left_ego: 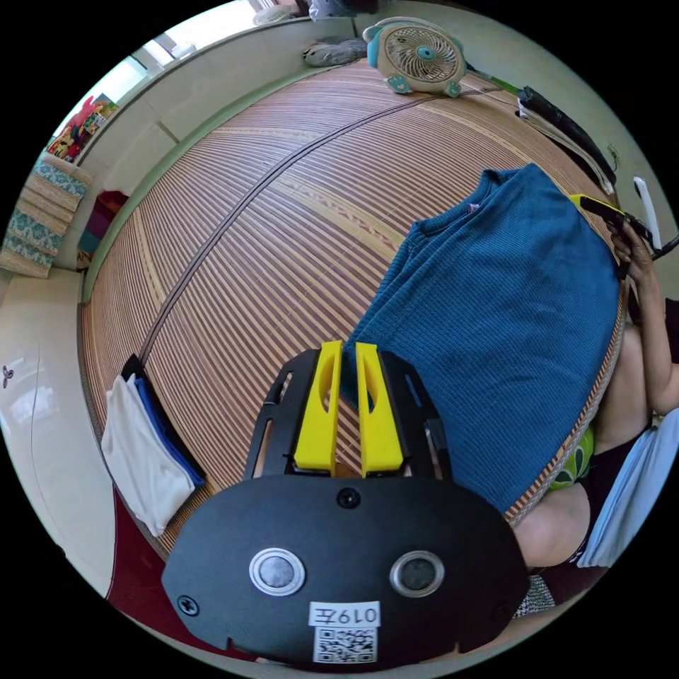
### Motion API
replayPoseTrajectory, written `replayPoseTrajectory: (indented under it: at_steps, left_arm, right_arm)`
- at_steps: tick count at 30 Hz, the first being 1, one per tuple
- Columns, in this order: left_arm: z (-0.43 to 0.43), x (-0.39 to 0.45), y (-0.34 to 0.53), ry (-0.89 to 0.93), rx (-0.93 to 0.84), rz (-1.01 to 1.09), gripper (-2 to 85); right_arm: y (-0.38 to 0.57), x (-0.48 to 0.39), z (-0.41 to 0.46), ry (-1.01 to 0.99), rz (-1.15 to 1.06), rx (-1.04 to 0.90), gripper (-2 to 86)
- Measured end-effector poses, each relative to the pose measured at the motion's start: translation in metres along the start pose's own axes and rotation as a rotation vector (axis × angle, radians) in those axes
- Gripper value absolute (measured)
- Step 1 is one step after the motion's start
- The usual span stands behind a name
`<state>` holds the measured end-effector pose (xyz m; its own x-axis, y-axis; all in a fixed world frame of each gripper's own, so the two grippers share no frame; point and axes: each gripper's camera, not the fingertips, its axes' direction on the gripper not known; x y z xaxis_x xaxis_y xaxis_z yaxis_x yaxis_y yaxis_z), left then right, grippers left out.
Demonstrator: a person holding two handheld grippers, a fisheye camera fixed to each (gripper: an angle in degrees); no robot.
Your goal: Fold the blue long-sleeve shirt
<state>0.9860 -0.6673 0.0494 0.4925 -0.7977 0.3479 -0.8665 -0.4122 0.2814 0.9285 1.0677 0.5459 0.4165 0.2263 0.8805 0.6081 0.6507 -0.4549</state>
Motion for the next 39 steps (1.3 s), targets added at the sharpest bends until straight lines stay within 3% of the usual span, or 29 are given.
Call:
replayPoseTrajectory:
  at_steps: [10, 16, 21, 28, 32, 39]
  left_arm:
    - [-0.042, -0.027, 0.027, -0.035, 0.061, -0.065, 1.5]
    - [-0.067, -0.069, 0.076, 0.107, 0.157, -0.248, 3.9]
    - [-0.06, -0.077, 0.102, 0.098, 0.057, -0.256, 8.0]
    - [-0.068, -0.102, 0.136, 0.223, 0.09, -0.343, 8.9]
    - [-0.071, -0.114, 0.16, 0.289, 0.11, -0.386, 5.7]
    - [-0.092, -0.12, 0.189, 0.234, 0.166, -0.409, 1.9]
  right_arm:
    - [0.011, 0.002, -0.022, 0.056, 0.05, 0.133, -1.0]
    - [0.021, 0.016, -0.038, 0.074, 0.164, 0.236, -0.9]
    - [0.021, 0.003, -0.03, 0.066, 0.089, 0.187, -0.8]
    - [0.025, 0.001, -0.027, 0.059, 0.076, 0.161, -0.8]
    - [0.028, 0.002, -0.027, 0.05, 0.076, 0.156, -0.9]
    - [0.03, -0.008, -0.013, 0.03, -0.017, 0.049, -1.0]
